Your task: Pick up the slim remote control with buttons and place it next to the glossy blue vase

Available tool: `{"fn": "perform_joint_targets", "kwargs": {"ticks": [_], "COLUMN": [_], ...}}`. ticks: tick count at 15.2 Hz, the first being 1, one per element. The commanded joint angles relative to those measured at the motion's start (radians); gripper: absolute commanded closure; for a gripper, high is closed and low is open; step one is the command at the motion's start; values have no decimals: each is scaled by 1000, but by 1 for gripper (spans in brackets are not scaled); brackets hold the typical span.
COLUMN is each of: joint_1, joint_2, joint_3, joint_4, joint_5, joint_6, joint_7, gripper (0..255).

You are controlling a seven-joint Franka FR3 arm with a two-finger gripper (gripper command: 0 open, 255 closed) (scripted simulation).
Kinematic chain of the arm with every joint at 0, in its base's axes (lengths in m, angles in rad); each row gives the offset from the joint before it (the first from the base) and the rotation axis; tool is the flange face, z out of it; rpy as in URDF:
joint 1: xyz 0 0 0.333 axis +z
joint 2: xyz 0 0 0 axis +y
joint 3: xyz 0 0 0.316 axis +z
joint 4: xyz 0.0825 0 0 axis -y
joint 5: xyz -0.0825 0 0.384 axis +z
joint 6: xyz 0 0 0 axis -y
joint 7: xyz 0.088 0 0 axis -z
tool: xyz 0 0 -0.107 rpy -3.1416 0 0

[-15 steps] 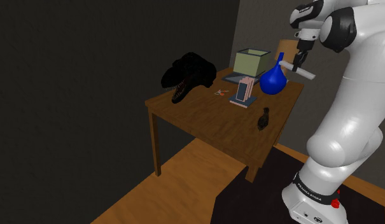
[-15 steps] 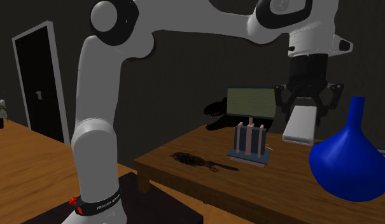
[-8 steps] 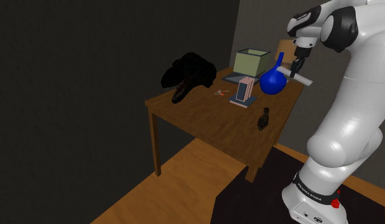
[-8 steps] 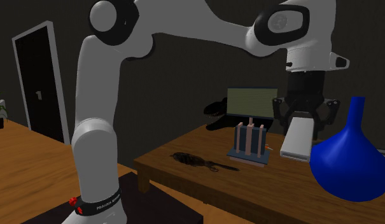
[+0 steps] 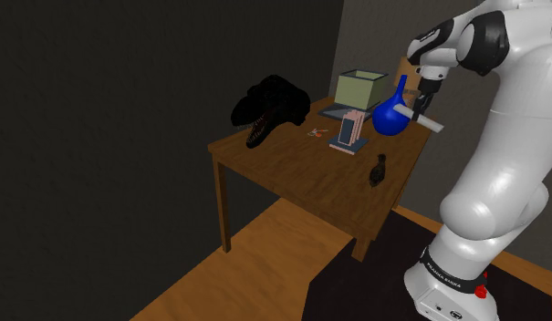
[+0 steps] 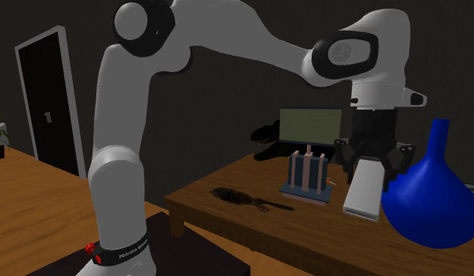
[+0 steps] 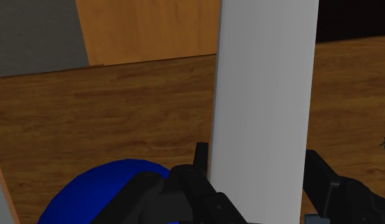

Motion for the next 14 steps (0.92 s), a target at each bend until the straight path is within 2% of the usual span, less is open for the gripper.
{"fn": "perform_joint_targets", "kwargs": {"ticks": [1, 14], "joint_1": [-1, -15], "joint_2": [4, 68], "joint_3": [1, 16], "joint_4": [-22, -134], "joint_5": [4, 59], "joint_6": [26, 184], "joint_7": [-4, -39], "gripper": [255, 255]}}
